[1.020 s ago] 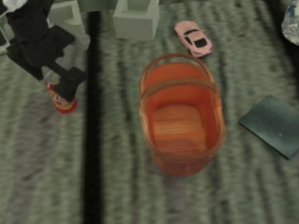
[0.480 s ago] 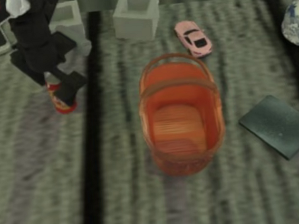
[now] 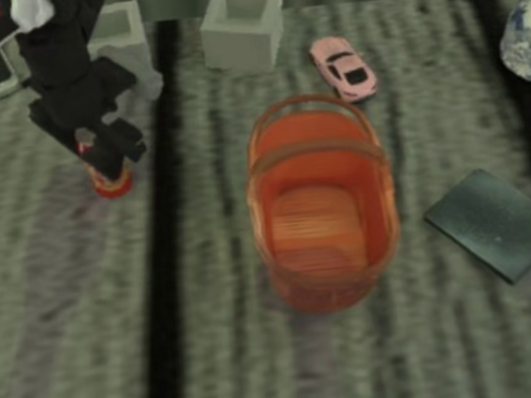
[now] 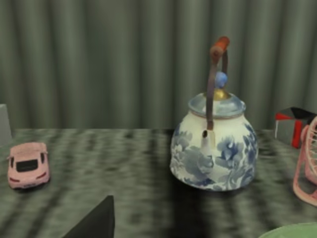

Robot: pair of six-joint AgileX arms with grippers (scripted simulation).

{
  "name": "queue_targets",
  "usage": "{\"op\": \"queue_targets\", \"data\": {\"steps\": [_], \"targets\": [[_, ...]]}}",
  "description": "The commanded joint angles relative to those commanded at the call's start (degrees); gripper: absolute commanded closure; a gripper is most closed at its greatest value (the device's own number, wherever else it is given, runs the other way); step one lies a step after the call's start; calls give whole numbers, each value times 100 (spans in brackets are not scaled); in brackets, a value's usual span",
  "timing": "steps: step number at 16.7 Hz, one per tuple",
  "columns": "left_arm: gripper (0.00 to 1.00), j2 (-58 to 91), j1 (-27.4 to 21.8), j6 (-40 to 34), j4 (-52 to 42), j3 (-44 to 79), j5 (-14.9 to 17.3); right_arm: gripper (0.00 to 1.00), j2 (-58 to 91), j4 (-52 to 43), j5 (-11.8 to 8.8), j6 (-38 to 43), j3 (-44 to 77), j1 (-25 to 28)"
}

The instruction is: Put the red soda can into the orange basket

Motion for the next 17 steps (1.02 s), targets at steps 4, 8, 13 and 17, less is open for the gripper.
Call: {"op": "queue_targets", "data": {"steps": [4, 8, 13, 17], "targets": [[100, 0, 0, 0, 0, 0, 0, 0, 0, 0, 0, 0, 0, 0], [100, 0, 0, 0, 0, 0, 0, 0, 0, 0, 0, 0, 0, 0], [100, -18, 1, -9, 50, -25, 44, 0, 0, 0, 0, 0, 0, 0], [100, -140, -65, -258, 841, -322, 656, 0, 0, 0, 0, 0, 0, 0]]}}
